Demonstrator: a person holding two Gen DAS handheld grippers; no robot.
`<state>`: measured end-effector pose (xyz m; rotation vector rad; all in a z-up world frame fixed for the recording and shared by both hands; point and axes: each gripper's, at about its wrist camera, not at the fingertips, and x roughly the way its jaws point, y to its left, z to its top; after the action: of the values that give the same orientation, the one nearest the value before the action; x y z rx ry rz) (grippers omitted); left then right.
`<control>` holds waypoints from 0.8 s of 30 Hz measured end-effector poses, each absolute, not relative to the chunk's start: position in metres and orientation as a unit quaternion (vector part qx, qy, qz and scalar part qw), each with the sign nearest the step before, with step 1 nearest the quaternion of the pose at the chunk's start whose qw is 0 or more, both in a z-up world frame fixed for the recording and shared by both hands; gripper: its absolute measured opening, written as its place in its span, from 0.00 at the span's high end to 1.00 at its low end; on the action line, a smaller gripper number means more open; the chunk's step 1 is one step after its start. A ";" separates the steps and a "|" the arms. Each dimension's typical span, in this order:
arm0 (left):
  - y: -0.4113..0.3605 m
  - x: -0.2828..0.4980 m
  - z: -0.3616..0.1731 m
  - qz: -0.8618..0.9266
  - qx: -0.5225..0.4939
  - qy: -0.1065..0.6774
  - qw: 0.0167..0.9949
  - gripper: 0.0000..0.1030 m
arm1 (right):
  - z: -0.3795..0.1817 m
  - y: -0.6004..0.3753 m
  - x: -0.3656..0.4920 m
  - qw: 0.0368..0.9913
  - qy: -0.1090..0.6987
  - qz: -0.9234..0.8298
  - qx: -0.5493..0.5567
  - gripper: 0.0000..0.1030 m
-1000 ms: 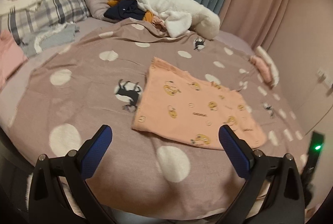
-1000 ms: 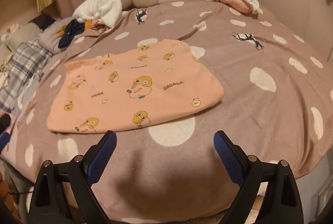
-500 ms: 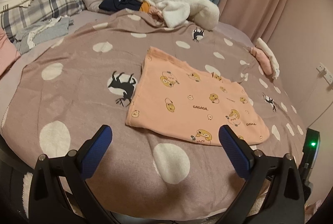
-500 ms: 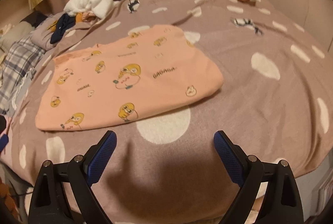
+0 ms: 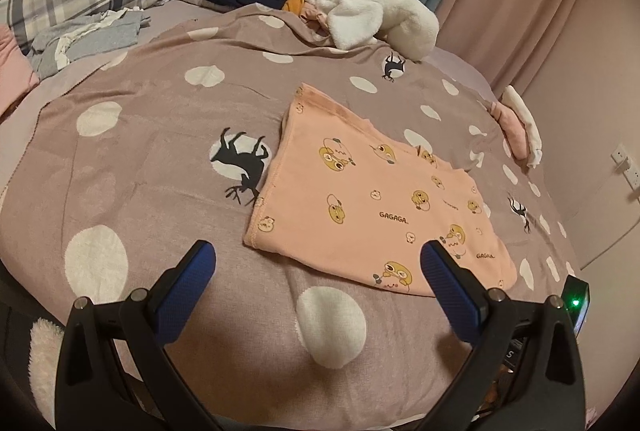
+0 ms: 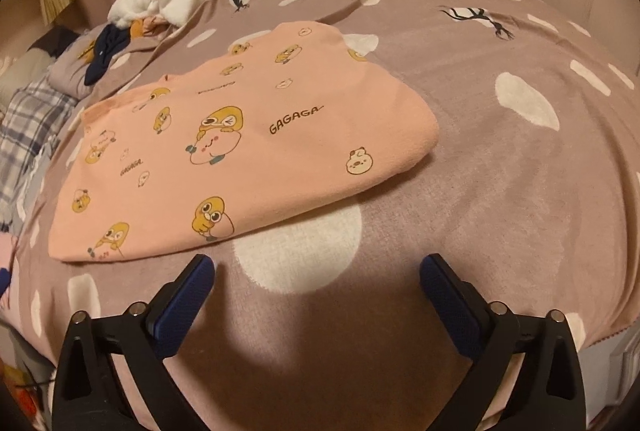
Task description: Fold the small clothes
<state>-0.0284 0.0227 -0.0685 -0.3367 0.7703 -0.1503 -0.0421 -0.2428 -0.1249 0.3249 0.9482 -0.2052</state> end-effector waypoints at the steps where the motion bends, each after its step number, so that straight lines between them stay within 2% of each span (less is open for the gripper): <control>1: 0.023 -0.030 -0.067 -0.072 -0.161 0.370 0.912 0.01 | -0.125 -0.241 -0.042 0.872 0.454 -0.100 0.152 0.01; 12: 0.032 -0.047 -0.061 -0.090 -0.165 0.367 0.911 0.01 | -0.125 -0.240 -0.049 0.878 0.449 -0.086 0.141 0.01; 17: 0.035 -0.059 -0.051 -0.106 -0.170 0.340 0.919 0.00 | -0.123 -0.239 -0.057 0.877 0.446 -0.086 0.155 0.01; 20: 0.036 -0.060 -0.051 -0.104 -0.169 0.340 0.919 0.00 | -0.122 -0.247 -0.061 0.878 0.435 -0.075 0.186 0.01; 24: 0.032 -0.056 -0.054 -0.112 -0.166 0.357 0.912 0.01 | -0.122 -0.275 -0.059 0.863 0.404 -0.035 0.300 0.01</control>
<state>-0.0562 0.0325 -0.0542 -0.3428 0.7357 -0.2301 -0.0589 -0.2750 -0.1219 0.6287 0.8478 -0.0726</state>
